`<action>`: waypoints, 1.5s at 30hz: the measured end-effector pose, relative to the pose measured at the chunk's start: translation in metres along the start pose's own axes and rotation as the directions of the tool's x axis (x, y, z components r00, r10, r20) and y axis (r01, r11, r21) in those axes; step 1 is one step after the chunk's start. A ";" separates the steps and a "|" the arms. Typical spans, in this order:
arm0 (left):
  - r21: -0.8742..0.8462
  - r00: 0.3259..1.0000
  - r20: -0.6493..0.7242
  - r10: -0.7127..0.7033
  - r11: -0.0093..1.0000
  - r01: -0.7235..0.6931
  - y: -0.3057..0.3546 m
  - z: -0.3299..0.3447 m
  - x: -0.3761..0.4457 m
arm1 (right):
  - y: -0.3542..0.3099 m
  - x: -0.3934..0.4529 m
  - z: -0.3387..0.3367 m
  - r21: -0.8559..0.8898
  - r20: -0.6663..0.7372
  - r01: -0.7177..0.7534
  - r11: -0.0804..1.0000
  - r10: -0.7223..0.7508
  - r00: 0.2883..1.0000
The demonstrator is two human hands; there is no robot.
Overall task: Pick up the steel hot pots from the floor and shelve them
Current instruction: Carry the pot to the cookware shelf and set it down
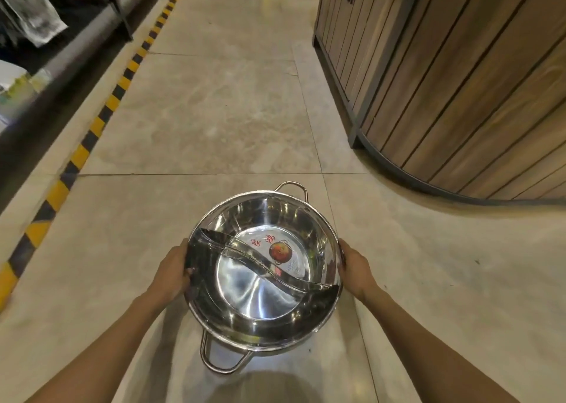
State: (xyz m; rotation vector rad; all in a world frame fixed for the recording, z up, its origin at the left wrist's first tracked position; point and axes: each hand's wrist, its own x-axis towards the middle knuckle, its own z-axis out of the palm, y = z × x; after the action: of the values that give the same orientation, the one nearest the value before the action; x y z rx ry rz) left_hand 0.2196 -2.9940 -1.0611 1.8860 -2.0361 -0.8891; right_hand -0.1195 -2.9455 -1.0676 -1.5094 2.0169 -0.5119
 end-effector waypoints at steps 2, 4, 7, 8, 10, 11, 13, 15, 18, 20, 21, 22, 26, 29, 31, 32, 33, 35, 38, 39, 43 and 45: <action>0.006 1.000 0.019 -0.023 1.000 0.023 0.002 -0.007 0.001 | 0.000 0.004 0.000 -0.056 0.034 -0.027 0.998 0.029 0.999; 0.035 0.999 0.048 -0.011 0.999 0.009 0.006 -0.014 0.002 | -0.002 0.008 0.000 -0.091 0.077 -0.046 0.995 0.053 0.996; 0.042 0.997 0.072 0.009 0.999 -0.012 0.011 -0.025 0.003 | -0.011 0.012 -0.007 -0.088 0.105 -0.033 0.996 0.042 0.994; 0.036 0.998 0.068 0.006 0.999 -0.009 0.014 -0.034 0.004 | -0.017 0.012 -0.014 -0.085 0.102 -0.020 0.996 0.028 0.994; 0.031 0.998 0.055 0.016 0.999 -0.018 0.024 -0.057 0.001 | -0.034 0.011 -0.035 -0.094 0.100 0.017 0.995 -0.007 0.995; 0.035 0.999 0.046 0.022 0.999 -0.024 0.032 -0.073 -0.002 | -0.046 0.009 -0.050 -0.101 0.097 0.034 0.994 -0.024 0.995; 0.038 0.999 0.033 0.031 0.999 -0.032 0.053 -0.111 -0.011 | -0.075 0.002 -0.088 -0.095 0.092 0.042 0.995 -0.033 0.995; 0.026 0.999 0.025 0.031 0.999 -0.031 0.081 -0.157 -0.021 | -0.109 -0.003 -0.131 -0.071 0.098 0.044 0.997 -0.037 0.994; 0.028 1.000 -0.002 0.013 1.000 -0.013 0.130 -0.225 -0.036 | -0.160 -0.010 -0.194 -0.056 0.096 0.099 0.994 -0.093 0.991; 0.027 1.000 -0.015 0.013 1.000 -0.012 0.164 -0.271 -0.049 | -0.194 -0.018 -0.238 -0.048 0.097 0.091 0.995 -0.086 0.992; 0.019 1.000 -0.022 0.012 1.000 -0.011 0.181 -0.295 -0.056 | -0.211 -0.024 -0.260 -0.040 0.100 0.095 0.995 -0.091 0.991; 0.014 1.000 -0.021 0.012 1.000 -0.012 0.197 -0.320 -0.065 | -0.229 -0.031 -0.283 -0.027 0.103 0.103 0.994 -0.100 0.990; 0.004 0.998 0.033 0.051 0.999 -0.051 0.262 -0.416 -0.105 | -0.301 -0.067 -0.376 -0.012 0.086 0.140 0.990 -0.138 0.987; -0.034 0.999 0.041 -0.014 0.999 0.016 0.308 -0.485 -0.141 | -0.356 -0.095 -0.448 -0.033 0.093 0.150 0.988 -0.146 0.985; -0.041 0.998 0.007 -0.057 0.998 0.058 0.339 -0.526 -0.167 | -0.392 -0.113 -0.492 -0.066 0.103 0.151 0.986 -0.144 0.984; -0.041 0.997 -0.009 -0.077 0.996 0.076 0.352 -0.544 -0.179 | -0.408 -0.122 -0.512 -0.072 0.113 0.163 0.984 -0.154 0.982; -0.042 0.996 -0.026 -0.089 0.995 0.088 0.361 -0.559 -0.191 | -0.424 -0.130 -0.529 -0.073 0.122 0.183 0.980 -0.174 0.977; -0.021 0.992 -0.041 -0.118 0.993 0.118 0.372 -0.582 -0.211 | -0.448 -0.142 -0.553 -0.065 0.135 0.214 0.975 -0.204 0.970; -0.074 0.989 -0.058 -0.135 0.989 0.130 0.372 -0.601 -0.237 | -0.475 -0.154 -0.569 -0.034 0.161 0.228 0.973 -0.220 0.962; -0.100 0.989 -0.074 -0.132 0.987 0.124 0.369 -0.606 -0.244 | -0.483 -0.156 -0.569 -0.047 0.171 0.247 0.968 -0.236 0.957; -0.143 0.964 -0.144 -0.224 0.969 0.204 0.355 -0.625 -0.282 | -0.517 -0.155 -0.558 -0.104 0.236 0.388 0.916 -0.356 0.904; -0.172 0.950 -0.191 -0.248 0.961 0.216 0.347 -0.632 -0.307 | -0.538 -0.153 -0.547 -0.103 0.285 0.448 0.888 -0.405 0.869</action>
State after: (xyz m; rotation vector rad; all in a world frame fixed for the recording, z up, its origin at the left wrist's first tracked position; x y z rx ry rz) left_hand 0.3249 -2.8767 -0.2932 2.0671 -1.6043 -0.8276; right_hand -0.0394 -2.9725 -0.2898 -2.0316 1.5552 -0.2991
